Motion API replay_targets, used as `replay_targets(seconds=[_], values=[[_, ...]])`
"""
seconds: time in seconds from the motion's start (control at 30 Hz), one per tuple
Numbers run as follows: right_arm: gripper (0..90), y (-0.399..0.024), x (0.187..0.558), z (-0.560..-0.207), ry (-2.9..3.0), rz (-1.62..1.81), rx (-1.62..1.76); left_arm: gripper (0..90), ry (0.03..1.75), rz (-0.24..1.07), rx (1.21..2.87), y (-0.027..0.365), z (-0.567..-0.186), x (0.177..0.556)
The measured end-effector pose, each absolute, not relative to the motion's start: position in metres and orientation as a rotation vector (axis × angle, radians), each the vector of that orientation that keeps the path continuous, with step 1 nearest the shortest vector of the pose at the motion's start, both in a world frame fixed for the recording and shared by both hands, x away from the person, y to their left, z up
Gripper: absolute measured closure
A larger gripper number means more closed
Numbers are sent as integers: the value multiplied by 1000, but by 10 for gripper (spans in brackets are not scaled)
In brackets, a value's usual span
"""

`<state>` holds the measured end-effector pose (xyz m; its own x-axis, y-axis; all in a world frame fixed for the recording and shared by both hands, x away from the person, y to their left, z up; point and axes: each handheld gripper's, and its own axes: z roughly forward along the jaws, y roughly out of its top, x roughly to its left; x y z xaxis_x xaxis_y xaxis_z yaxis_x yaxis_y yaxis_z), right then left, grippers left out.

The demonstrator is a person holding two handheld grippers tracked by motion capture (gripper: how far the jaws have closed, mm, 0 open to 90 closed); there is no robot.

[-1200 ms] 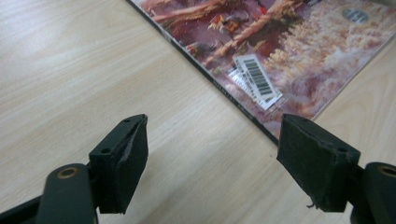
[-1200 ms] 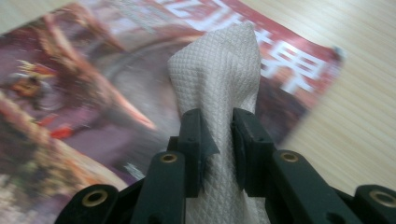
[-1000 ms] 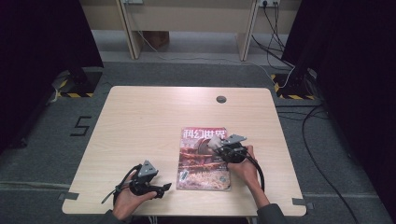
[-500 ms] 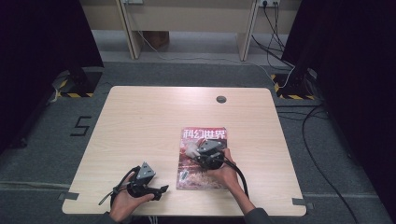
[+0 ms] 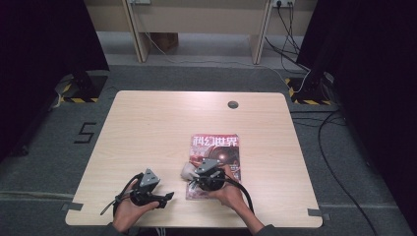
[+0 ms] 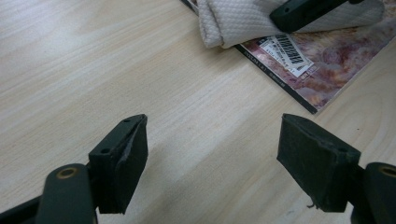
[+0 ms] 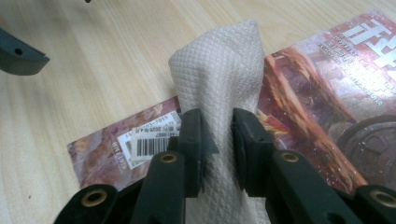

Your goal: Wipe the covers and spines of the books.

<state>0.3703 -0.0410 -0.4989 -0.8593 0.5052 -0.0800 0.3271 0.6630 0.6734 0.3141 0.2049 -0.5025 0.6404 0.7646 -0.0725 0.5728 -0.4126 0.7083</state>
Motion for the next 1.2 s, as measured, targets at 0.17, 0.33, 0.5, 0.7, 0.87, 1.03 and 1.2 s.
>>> replay_targets(seconds=[0.17,0.33,0.5,0.7,0.87,1.03,1.2], values=[[745,-52,371,-498,2620,973,690,241,1047,343,2134,206,-503,315],[749,-83,379,-498,2569,960,779,242,1050,345,2138,206,-503,315],[749,-115,392,-499,2485,938,903,242,1041,340,2146,205,-504,315],[749,-141,409,-499,2398,897,999,243,1039,339,2157,204,-505,315],[749,-143,409,-498,2387,879,1005,244,1034,338,2155,203,-504,315],[748,-125,395,-498,2446,903,944,244,1036,345,2153,204,-504,315],[750,-103,384,-499,2487,918,860,243,1035,351,2152,204,-503,315]])
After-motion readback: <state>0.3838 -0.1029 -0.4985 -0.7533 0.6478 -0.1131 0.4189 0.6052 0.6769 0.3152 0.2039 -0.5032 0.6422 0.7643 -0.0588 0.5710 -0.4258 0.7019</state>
